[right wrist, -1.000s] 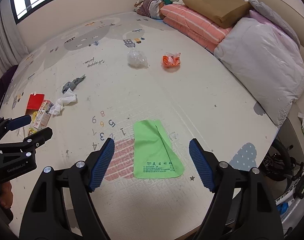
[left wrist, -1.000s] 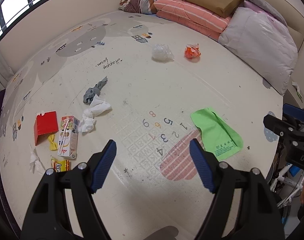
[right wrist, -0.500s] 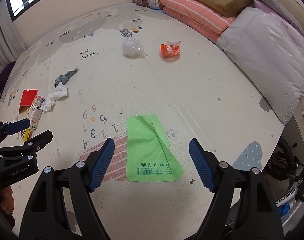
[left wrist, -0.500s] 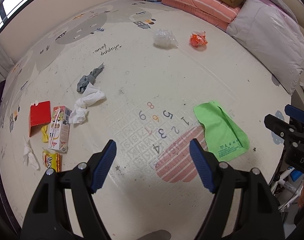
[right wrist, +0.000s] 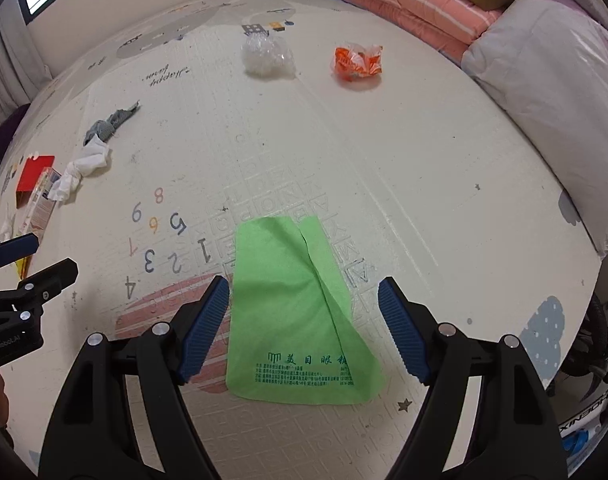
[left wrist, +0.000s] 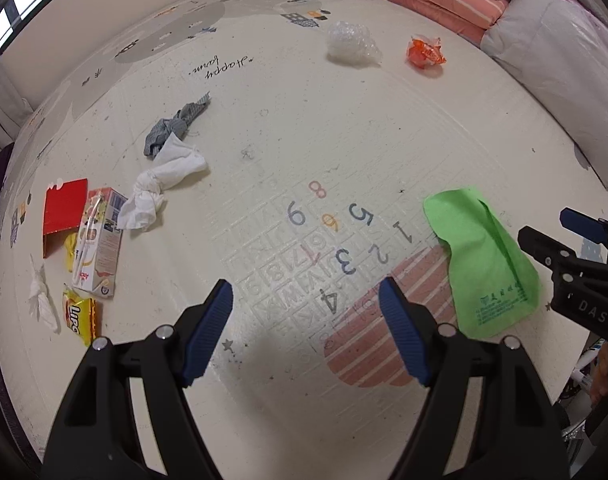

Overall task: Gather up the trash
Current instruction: 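Move both tools back to the green towel and grasp it with the right tool, then grasp the yellow chip bag with the left tool while the right tool holds the towel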

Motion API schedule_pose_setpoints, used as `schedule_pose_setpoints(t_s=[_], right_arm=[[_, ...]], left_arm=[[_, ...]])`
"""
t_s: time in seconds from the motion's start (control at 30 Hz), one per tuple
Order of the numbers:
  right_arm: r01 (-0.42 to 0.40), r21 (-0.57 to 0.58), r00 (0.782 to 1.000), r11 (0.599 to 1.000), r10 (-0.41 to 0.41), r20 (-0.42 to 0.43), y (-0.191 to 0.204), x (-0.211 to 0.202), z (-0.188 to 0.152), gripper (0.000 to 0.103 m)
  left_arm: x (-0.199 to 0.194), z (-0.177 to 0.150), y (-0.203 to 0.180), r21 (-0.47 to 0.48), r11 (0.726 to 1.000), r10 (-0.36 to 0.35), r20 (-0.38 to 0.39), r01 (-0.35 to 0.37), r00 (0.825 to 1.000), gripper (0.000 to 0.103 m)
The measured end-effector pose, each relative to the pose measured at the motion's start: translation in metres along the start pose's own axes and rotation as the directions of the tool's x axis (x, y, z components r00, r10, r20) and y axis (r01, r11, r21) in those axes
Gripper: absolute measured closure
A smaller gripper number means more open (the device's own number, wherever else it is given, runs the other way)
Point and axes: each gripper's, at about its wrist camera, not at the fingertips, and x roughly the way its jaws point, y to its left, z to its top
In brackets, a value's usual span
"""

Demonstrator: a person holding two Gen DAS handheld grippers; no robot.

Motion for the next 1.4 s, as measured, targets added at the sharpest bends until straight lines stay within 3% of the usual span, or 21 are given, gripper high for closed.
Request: schedule_pose_setpoints(t_s=[0.2,0.23,0.27,0.33,0.37,0.5,0.73,1.03,1.4], right_arm=[[0.015,-0.015,0.999,1.0,-0.016,-0.036,-0.003,0.043,-0.006,0.029],[0.019,-0.021,0.999,1.0,-0.02,-0.043,-0.004,0.048,-0.007,0.036],[0.022,-0.03,0.998,0.999,-0.023,-0.057,-0.003,0.054,-0.009,0.044],[-0.01,-0.045,0.994,0.999,0.005,-0.113,-0.001,0.067,-0.012,0.096],[-0.034,-0.043,0.991,0.998,0.028,-0.129,-0.001,0.07,-0.013,0.103],[-0.048,-0.093,0.993,0.995,0.038,-0.111,0.01,0.057,-0.006,0.103],[-0.132,-0.195,0.991,0.972,0.124,-0.05,0.044,0.014,0.026,0.103],[-0.208,-0.275,0.978,0.939,0.21,-0.023,0.082,-0.025,0.043,0.103],[-0.28,-0.374,0.954,0.884,0.299,-0.009,0.135,-0.063,0.058,0.103]], left_arm=[[0.029,-0.004,0.003,-0.014,1.0,0.011,-0.017,-0.012,1.0,0.027],[0.032,-0.005,0.003,-0.018,1.0,0.014,-0.019,-0.014,1.0,0.027],[0.035,-0.005,0.003,-0.021,1.0,0.014,-0.021,-0.014,1.0,0.027],[0.037,-0.005,0.004,-0.029,0.999,0.016,-0.025,-0.016,1.0,0.027],[0.037,-0.005,0.004,-0.034,0.999,0.017,-0.027,-0.018,1.0,0.027],[0.031,-0.005,0.009,-0.054,0.998,0.027,-0.027,-0.029,0.999,0.027],[0.001,-0.008,0.038,-0.162,0.984,0.07,-0.007,-0.07,0.998,0.027],[-0.04,-0.04,0.097,-0.311,0.933,0.188,-0.01,-0.182,0.982,0.028],[-0.06,-0.074,0.151,-0.401,0.882,0.257,-0.034,-0.249,0.966,0.028]])
